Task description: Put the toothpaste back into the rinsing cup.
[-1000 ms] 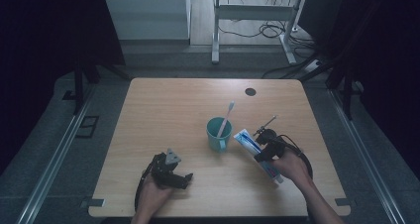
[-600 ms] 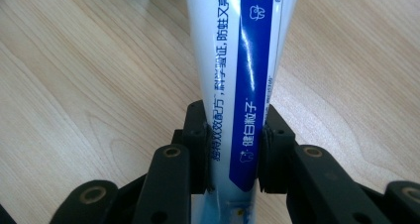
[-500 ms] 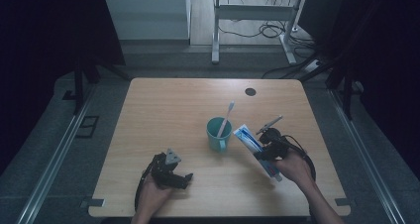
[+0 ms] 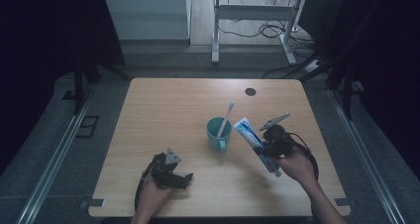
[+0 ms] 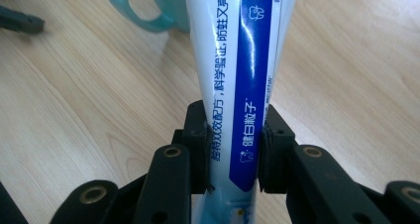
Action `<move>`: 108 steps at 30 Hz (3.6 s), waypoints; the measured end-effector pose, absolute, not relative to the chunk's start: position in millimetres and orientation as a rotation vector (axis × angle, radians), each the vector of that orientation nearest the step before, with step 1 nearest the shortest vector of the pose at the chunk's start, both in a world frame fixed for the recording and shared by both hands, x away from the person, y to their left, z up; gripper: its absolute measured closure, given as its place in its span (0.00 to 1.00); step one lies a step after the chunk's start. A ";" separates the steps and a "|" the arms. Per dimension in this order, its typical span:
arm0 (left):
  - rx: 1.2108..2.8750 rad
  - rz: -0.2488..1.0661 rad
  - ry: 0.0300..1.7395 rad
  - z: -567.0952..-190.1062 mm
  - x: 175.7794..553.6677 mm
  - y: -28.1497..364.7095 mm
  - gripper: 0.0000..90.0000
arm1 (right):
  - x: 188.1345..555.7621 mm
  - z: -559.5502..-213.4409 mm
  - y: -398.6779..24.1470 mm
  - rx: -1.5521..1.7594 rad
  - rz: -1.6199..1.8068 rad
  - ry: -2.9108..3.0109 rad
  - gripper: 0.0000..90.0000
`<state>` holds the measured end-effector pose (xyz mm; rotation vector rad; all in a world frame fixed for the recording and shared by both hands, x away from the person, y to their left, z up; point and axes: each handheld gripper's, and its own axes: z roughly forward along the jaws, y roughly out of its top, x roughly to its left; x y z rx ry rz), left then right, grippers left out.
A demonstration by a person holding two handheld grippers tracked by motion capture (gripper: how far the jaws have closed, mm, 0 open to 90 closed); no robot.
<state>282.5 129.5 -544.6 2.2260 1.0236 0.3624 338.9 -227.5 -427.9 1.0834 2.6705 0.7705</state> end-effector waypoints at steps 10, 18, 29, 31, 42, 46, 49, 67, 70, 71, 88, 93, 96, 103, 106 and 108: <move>2.230 0.362 1.022 -544.3 282.6 129.7 0.01 | 339.9 -415.0 -224.0 1.038 0.869 2.632 0.78; 2.229 0.362 1.023 -544.4 282.6 129.7 0.01 | 341.8 -405.7 -216.7 1.011 0.913 2.606 0.78; 2.230 0.362 1.022 -544.4 282.6 129.7 0.01 | 346.7 -399.3 -205.2 0.983 0.978 2.571 0.78; 2.230 0.362 1.022 -544.4 282.6 129.7 0.01 | 347.4 -397.7 -202.8 0.979 0.988 2.566 0.78; 2.230 0.363 1.021 -544.4 282.6 129.7 0.01 | 353.6 -394.2 -190.4 0.952 1.062 2.548 0.78; 2.229 0.363 1.022 -544.4 282.5 129.7 0.01 | 356.8 -393.3 -186.0 0.947 1.079 2.540 0.78; 2.229 0.363 1.022 -544.5 282.5 129.7 0.01 | 359.6 -391.7 -182.9 0.944 1.096 2.534 0.78; 2.228 0.362 1.022 -544.4 282.5 129.6 0.01 | 374.0 -381.3 -161.5 0.931 1.167 2.497 0.78; 2.228 0.362 1.022 -544.4 282.5 129.7 0.01 | 375.9 -378.4 -158.7 0.925 1.172 2.489 0.78; 2.229 0.362 1.021 -544.4 282.5 129.7 0.01 | 376.6 -377.6 -157.7 0.926 1.172 2.486 0.78; 2.229 0.360 1.017 -544.5 282.4 129.6 0.01 | 390.2 -369.1 -140.6 0.932 1.232 2.451 0.78; 2.230 0.360 1.016 -544.5 282.4 129.6 0.01 | 394.7 -369.0 -134.8 0.929 1.244 2.438 0.78; 2.229 0.359 1.016 -544.5 282.4 129.5 0.01 | 396.9 -368.1 -130.9 0.932 1.252 2.429 0.78; 2.229 0.359 1.015 -544.5 282.3 129.4 0.01 | 401.4 -369.4 -121.7 0.924 1.257 2.407 0.78; 2.230 0.358 1.016 -544.5 282.3 129.4 0.01 | 403.2 -371.4 -118.3 0.914 1.258 2.396 0.78; 2.230 0.358 1.015 -544.5 282.3 129.4 0.01 | 404.1 -372.4 -116.5 0.913 1.259 2.394 0.78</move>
